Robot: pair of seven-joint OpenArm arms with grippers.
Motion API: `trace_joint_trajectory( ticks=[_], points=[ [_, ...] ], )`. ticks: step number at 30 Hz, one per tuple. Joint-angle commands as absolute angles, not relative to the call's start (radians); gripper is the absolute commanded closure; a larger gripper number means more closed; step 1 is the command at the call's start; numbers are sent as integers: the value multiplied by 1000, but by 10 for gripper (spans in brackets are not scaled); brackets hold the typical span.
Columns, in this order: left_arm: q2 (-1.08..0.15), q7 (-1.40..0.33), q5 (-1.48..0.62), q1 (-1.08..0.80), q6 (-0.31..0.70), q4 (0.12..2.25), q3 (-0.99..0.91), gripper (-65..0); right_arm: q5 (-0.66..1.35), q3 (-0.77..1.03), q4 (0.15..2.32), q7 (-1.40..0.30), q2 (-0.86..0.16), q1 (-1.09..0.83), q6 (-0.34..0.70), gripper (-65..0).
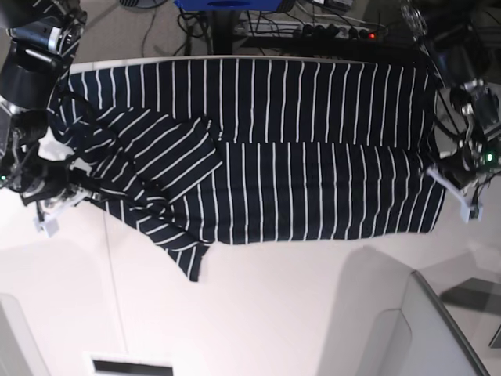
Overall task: Layout the t-shirt on the table in an organized manner, then fold the t-shirt properly
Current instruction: 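Lower the left gripper to the shirt's side edge and grasp it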
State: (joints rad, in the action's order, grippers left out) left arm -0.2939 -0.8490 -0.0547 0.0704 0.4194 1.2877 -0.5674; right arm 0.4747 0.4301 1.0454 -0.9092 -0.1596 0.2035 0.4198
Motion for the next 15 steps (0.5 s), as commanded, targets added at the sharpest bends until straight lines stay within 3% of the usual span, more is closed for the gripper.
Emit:
trace_joint_trajectory(
  ticks=[1,15],
  points=[
    [-305,-848,-56,67,412,1331,-572,0,490,432,1064,-897,-173,226,426,-3],
    [-255,-846,-47,-114,412,1474,-575,0,490,432,1063,-900,-173,225,426,-3]
  ],
)
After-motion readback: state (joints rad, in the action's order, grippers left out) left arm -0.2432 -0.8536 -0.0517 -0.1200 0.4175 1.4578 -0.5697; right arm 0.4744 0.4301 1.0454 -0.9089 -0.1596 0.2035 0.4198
